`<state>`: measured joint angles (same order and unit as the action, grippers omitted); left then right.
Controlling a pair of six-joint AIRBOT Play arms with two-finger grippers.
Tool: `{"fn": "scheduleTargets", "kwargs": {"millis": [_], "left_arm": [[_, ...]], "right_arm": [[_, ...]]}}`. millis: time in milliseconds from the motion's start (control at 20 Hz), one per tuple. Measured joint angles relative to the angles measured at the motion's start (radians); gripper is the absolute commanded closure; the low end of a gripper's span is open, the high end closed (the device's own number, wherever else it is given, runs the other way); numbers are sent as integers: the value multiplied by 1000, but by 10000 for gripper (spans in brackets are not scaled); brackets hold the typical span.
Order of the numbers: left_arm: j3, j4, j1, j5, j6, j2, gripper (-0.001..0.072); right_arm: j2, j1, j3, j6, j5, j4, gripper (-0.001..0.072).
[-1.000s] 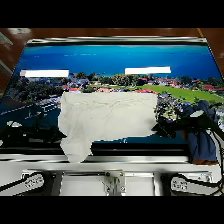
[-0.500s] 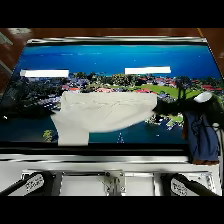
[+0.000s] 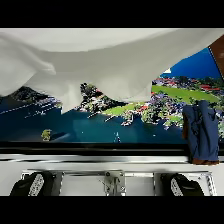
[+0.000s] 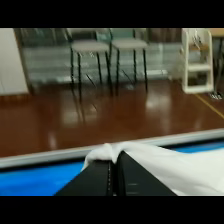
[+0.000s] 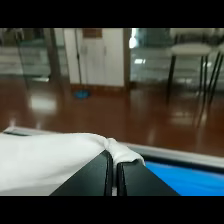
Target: Fold the shirts.
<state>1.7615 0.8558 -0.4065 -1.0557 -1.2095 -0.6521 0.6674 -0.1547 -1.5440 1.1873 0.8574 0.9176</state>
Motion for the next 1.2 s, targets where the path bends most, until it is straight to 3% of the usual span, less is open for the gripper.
{"fn": "scheduleTargets", "kwargs": {"millis": [200,500,700,900,1050,1200], "left_arm": [[72,171,0,-53,-98,121,669],[84,278,0,-283,-140,176,669],[4,294,0,-407,-145,178,669],[-179,278,0,-448,-147,160,669],[-355,260,3,-414,-122,97,669],[-501,185,19,-310,-76,-39,668]], "right_arm": [[-122,0,-39,116,76,150,641],[-201,0,-53,217,288,280,642],[-167,0,-53,241,505,368,643],[-49,0,5,246,720,407,643],[66,1,139,246,728,412,643],[206,2,267,237,566,396,643]]}}
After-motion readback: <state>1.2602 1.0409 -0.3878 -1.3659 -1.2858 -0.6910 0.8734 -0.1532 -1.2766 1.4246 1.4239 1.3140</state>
